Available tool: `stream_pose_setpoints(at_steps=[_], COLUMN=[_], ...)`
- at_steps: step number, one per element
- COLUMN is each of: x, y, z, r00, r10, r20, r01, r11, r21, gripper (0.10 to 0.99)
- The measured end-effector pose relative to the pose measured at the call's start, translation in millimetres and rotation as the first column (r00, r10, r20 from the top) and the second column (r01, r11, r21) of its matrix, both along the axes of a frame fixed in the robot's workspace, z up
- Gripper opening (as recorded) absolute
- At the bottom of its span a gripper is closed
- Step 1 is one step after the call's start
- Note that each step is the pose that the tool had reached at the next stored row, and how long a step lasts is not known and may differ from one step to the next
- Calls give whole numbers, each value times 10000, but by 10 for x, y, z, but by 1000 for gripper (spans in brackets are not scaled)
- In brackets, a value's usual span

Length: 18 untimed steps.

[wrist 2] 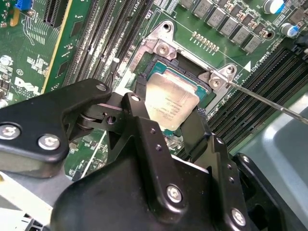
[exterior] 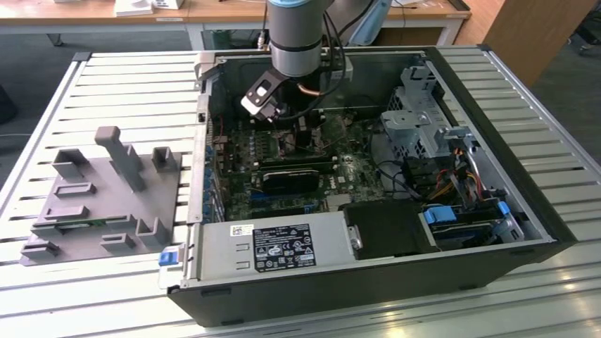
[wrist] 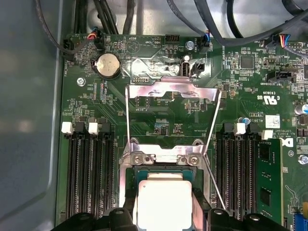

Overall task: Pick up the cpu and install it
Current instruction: 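Place the cpu into insertion slot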

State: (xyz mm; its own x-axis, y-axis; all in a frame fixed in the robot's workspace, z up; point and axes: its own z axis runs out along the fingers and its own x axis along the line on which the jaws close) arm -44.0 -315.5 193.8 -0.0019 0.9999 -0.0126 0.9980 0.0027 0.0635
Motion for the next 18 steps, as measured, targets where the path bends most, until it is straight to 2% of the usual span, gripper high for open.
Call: stream_pose_setpoints(at_steps=[12, 14, 15, 18], x=[-1, 1, 1, -1], y=[0, 3, 3, 0], z=[-18, -25, -24, -20], r00=[10000, 10000, 10000, 10000], r10=[-1, 0, 0, -1], r20=[-1, 12, 7, -1], r01=[1, 0, 0, 1], r11=[10000, 10000, 10000, 10000], r21=[0, 17, 11, -1], gripper=[537, 549, 608, 608])
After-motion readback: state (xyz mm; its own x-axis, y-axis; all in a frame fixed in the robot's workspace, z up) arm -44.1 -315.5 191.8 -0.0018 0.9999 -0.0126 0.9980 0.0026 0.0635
